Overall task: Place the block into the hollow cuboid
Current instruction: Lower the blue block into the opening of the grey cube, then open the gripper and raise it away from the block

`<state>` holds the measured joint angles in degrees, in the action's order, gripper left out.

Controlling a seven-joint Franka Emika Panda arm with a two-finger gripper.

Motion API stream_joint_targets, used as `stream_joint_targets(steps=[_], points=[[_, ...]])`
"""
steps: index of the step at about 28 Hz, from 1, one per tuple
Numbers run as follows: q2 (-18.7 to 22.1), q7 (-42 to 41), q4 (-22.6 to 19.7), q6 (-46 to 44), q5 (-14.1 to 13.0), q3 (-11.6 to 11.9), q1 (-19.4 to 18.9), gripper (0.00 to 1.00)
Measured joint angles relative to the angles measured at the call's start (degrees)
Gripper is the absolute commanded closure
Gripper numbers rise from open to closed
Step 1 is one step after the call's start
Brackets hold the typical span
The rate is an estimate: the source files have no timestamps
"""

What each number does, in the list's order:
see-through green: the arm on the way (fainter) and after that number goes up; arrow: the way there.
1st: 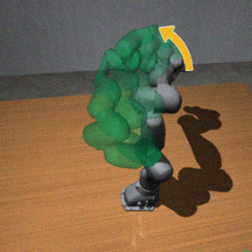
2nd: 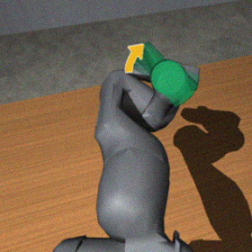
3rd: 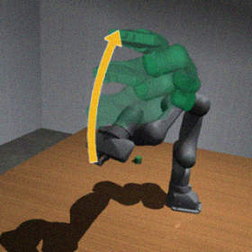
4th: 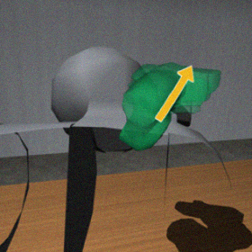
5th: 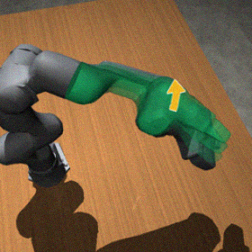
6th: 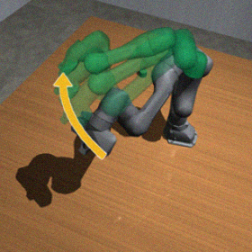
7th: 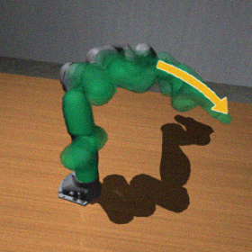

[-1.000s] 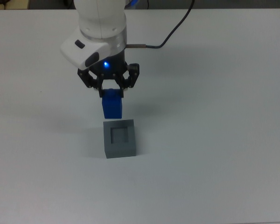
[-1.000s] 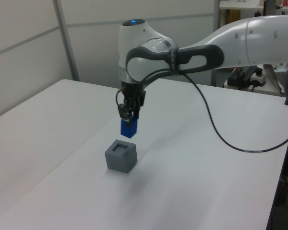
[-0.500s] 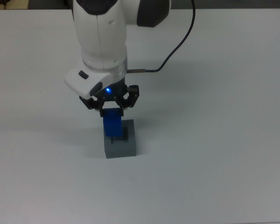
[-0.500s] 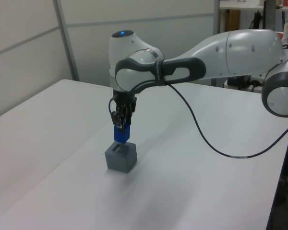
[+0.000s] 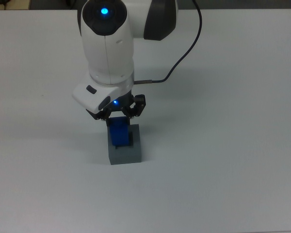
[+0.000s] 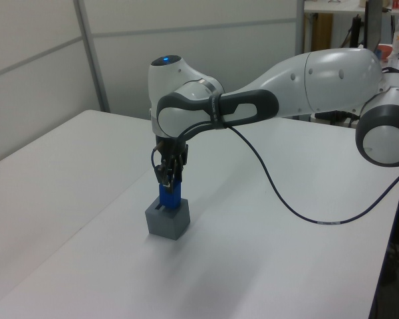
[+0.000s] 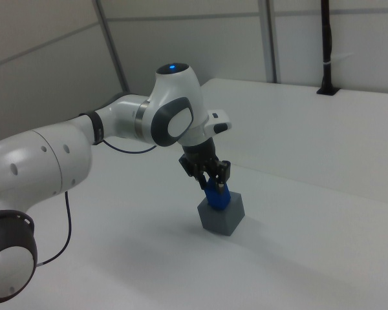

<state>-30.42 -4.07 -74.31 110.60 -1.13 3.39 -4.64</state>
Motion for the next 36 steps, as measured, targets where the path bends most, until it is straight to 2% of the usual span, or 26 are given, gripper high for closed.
stream_joint_targets(steps=[3, 15, 19, 32, 35, 36], points=[[0.0, 0.0, 0.0, 0.2, 0.0, 0.0, -0.1, 0.88], [-0.8, 0.0, -0.1, 2.8, 0.0, -0.5, -0.2, 0.84], [-1.0, 0.0, -0.1, 4.0, 0.0, -0.5, -0.2, 0.69], [-1.1, 0.0, 0.0, 4.1, 0.0, -0.6, -0.3, 0.67], [-1.1, 0.0, 0.0, 3.7, 0.0, -0.6, -0.3, 0.63], [-1.1, 0.0, 0.0, 3.4, 0.0, -0.6, -0.3, 0.51]])
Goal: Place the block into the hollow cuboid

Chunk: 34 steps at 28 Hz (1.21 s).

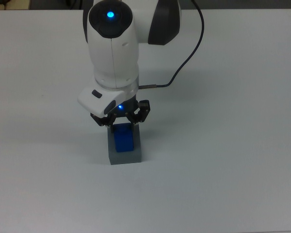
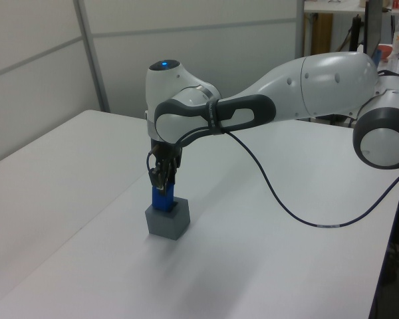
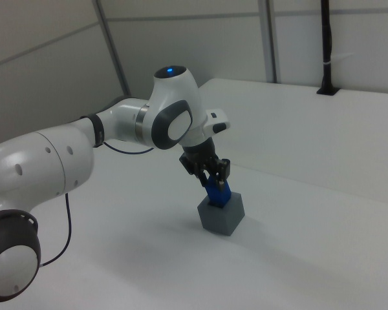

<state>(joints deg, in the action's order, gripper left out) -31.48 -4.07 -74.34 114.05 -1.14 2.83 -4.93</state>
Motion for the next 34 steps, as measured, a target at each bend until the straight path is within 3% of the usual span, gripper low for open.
stream_joint_targets(steps=[3, 4, 23, 29, 34], points=[[0.0, 0.0, 0.0, -0.9, 0.0, 0.0, 0.0, 0.06], [0.0, 0.0, 0.0, -1.1, 0.0, 0.0, 0.0, 0.0], [3.3, 2.6, 0.2, -10.2, 0.0, 0.0, 0.0, 0.0], [8.3, 3.8, -1.5, -15.1, 0.0, 0.0, 0.0, 0.0], [16.1, 3.9, -7.4, -15.8, 0.4, 0.0, 0.2, 0.0]])
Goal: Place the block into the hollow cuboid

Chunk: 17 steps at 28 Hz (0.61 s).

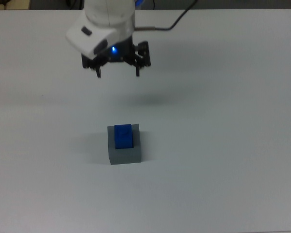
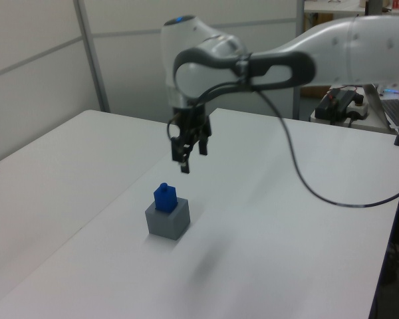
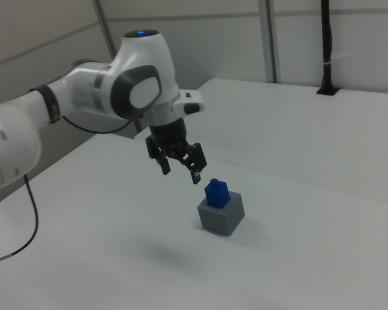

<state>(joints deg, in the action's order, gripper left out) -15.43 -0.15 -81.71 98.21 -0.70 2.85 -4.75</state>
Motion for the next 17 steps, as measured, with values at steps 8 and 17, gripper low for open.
stream_joint_targets(steps=[8, 17], points=[[6.6, 0.2, -5.1, -4.1, 2.6, 0.0, 0.0, 0.0], [6.8, 0.6, -6.2, -4.1, 2.8, 0.0, 0.0, 0.0]])
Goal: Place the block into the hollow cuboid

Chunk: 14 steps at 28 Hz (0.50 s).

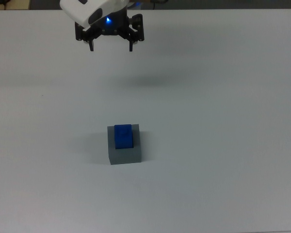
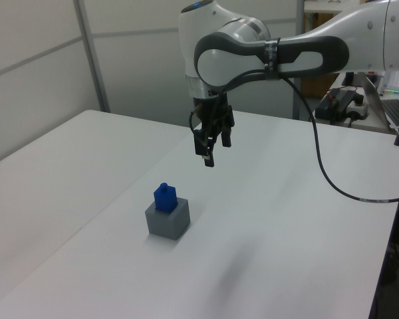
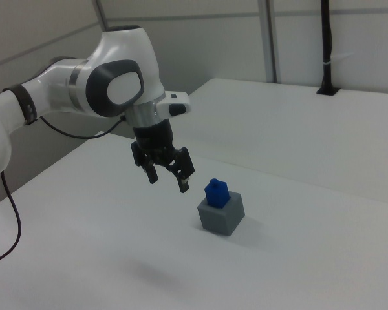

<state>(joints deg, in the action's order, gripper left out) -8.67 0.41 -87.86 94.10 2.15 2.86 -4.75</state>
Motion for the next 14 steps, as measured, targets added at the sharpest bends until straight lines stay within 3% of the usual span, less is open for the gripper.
stream_joint_targets(steps=[8, 14], points=[[0.7, 0.6, -0.5, 0.0, 0.0, 0.0, 0.0, 0.0], [3.8, 1.0, -3.7, 1.1, 0.0, 0.0, 0.0, 0.0]])
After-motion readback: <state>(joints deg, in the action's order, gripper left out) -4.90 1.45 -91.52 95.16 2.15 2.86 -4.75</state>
